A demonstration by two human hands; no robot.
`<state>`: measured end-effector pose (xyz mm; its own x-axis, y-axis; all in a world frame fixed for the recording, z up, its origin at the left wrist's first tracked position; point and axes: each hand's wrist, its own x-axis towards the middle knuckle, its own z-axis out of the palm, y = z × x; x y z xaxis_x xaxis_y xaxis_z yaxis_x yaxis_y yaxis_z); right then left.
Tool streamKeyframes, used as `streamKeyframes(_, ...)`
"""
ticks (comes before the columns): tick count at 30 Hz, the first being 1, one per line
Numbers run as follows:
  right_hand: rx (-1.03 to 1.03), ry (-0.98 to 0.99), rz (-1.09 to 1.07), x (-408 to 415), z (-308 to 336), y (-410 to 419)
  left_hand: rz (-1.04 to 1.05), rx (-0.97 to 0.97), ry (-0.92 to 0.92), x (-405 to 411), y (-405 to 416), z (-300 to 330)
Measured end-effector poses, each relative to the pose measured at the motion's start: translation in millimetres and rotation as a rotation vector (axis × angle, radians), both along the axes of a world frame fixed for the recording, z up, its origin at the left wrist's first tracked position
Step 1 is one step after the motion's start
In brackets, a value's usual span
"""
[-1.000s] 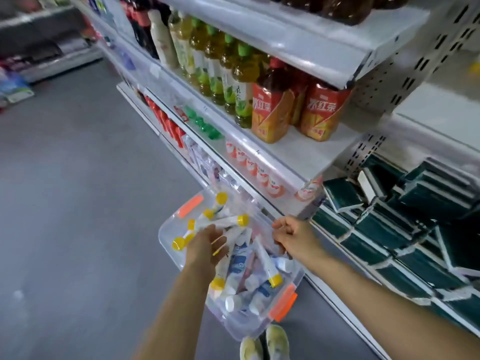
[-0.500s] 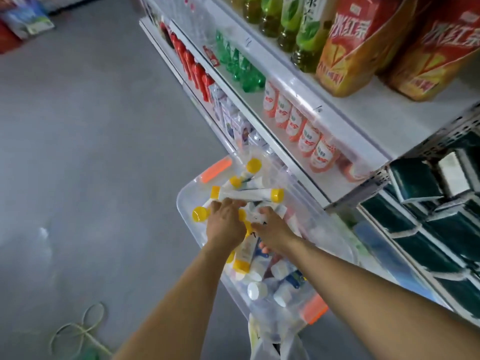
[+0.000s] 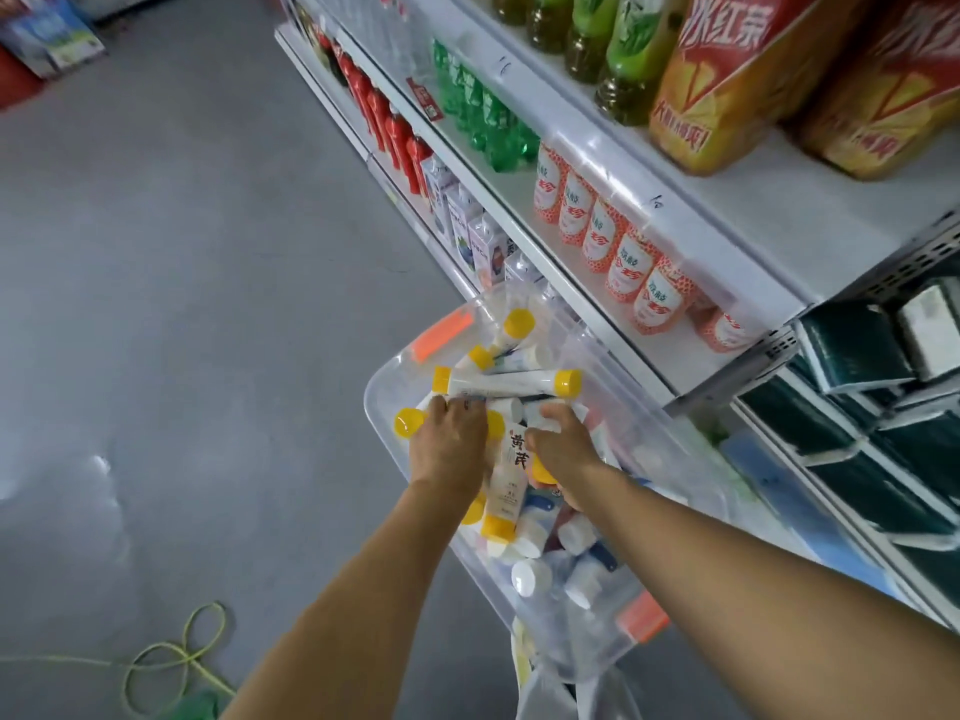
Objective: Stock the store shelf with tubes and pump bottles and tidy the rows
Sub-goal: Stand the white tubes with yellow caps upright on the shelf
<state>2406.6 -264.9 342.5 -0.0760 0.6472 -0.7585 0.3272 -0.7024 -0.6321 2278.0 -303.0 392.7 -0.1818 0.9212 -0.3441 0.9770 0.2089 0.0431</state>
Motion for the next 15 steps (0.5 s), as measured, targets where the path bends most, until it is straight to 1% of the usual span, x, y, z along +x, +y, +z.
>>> streamKeyframes(2,-0.056,0.042,-0.034,16.1,13.5,-1.1,0.02,-0.005,0.006,-3.2,-1.9,12.0)
streamKeyframes(5,-0.076,0.01,0.005,37.9,32.1,-6.9,0.082,0.003,-0.036,-7.2,-0.5,40.5)
streamKeyframes(7,-0.066,0.019,0.001,48.4,48.1,-11.9,0.174,0.058,-0.082,-9.1,1.3,66.4)
streamKeyframes(9,-0.078,0.046,-0.024,57.0,65.6,-15.0,0.337,0.121,-0.173,-12.4,1.2,88.9)
streamKeyframes(10,-0.083,0.078,-0.039,60.9,74.6,-16.1,0.442,0.131,-0.265,-13.6,-0.7,97.4)
streamKeyframes(11,-0.08,0.112,-0.053,65.2,82.8,-17.1,0.557,0.132,-0.401,-15.2,-3.2,102.8)
streamKeyframes(13,-0.074,0.184,-0.087,73.3,101.0,-18.2,0.798,0.154,-0.755,-14.6,-9.8,110.5)
streamKeyframes(15,-0.088,0.292,-0.158,80.7,121.3,-18.4,0.996,0.145,-1.058,-8.3,-19.7,117.5)
